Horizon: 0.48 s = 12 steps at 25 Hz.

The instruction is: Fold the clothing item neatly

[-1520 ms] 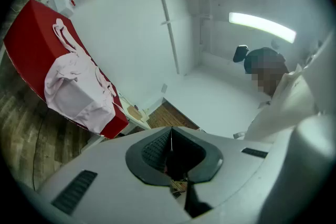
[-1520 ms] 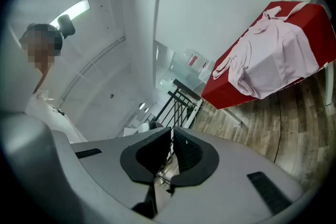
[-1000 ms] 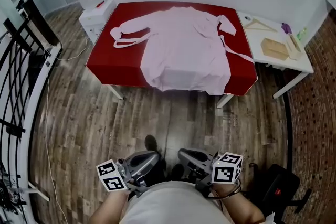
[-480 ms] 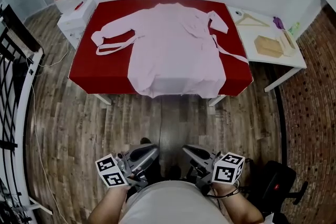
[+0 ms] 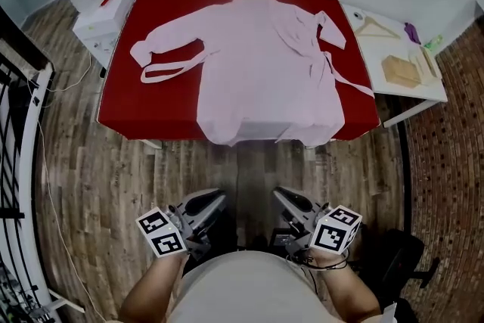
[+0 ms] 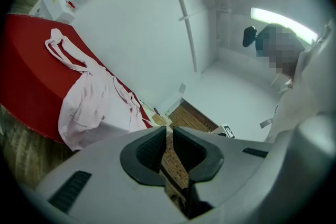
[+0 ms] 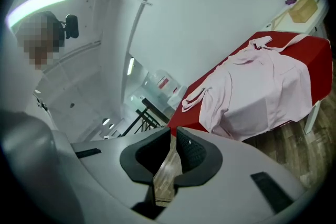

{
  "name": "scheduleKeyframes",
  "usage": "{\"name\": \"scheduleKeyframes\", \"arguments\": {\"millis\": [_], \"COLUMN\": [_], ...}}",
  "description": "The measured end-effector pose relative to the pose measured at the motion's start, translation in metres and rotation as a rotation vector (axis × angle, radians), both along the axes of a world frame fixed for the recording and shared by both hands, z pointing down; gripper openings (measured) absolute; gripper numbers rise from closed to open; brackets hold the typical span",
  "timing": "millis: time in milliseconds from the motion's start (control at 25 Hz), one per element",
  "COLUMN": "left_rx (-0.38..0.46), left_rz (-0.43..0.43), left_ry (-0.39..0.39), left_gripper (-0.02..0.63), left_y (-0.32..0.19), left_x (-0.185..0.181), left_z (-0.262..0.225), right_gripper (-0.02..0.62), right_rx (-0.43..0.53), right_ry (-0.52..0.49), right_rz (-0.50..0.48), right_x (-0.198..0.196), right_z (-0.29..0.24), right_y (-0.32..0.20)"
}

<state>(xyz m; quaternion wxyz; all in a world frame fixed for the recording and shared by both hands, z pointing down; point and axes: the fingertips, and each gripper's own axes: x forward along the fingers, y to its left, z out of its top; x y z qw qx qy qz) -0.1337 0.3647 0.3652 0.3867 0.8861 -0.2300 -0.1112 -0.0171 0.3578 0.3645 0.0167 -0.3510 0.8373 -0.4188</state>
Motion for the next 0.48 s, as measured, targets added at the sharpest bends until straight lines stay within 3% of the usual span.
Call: {"name": "scheduleKeyframes", "arguments": {"millis": [320,480], "left_rx": [-0.019,-0.012], "left_rz": [0.037,0.048], "left_ry": [-0.079,-0.218], "left_gripper": [0.063,0.065], "left_y": [-0.042,-0.056], "left_x": [-0.029,-0.030], "left_z": [0.026,0.052], "right_gripper": [0.017,0.017], "right_rx": [-0.028,-0.065], "right_ry": [0.040,0.055], "right_rz": [0.046,0.065], "right_x": [-0.029,-0.034], "right_z": [0.024,0.044], "right_y": [-0.046,-0.059]}}
